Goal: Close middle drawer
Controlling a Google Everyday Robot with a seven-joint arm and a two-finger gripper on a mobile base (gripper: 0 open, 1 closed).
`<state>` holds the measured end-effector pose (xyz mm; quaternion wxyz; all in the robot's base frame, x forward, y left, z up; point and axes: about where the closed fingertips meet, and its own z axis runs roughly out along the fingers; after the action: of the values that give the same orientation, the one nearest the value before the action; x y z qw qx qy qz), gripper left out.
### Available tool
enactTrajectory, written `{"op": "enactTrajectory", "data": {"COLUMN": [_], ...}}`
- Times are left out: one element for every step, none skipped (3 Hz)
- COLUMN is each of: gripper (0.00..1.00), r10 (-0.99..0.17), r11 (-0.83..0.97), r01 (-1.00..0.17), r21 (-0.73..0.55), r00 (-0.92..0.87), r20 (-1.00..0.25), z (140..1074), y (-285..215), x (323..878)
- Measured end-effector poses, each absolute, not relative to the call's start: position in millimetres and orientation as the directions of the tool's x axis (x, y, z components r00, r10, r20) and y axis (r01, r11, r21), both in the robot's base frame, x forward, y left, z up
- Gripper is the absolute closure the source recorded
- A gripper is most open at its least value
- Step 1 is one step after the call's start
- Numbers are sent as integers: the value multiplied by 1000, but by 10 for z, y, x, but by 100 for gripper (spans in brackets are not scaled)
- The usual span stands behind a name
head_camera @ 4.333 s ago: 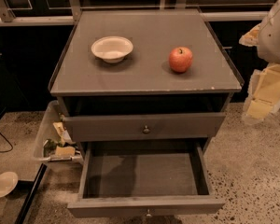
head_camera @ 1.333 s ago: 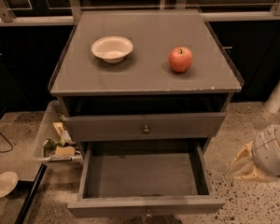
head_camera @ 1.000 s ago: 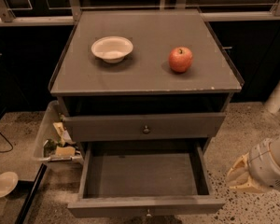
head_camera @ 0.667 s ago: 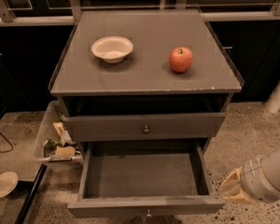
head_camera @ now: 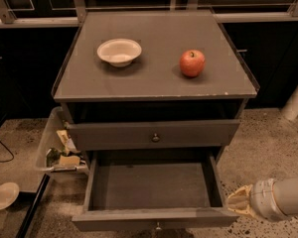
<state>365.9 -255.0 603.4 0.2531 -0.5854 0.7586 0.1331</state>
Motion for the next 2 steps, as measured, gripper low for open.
{"op": "enactTrajectory", "data": {"gripper": [100,100], "r10": [-785,-785], "r11": [313,313], "r01": [-949,-949], "r21": [-43,-43], "r00": [-234,-234], "r20": [-573,-573], "z": [5600,5600], "y": [-2694,-2694], "x": [3699,3699]}}
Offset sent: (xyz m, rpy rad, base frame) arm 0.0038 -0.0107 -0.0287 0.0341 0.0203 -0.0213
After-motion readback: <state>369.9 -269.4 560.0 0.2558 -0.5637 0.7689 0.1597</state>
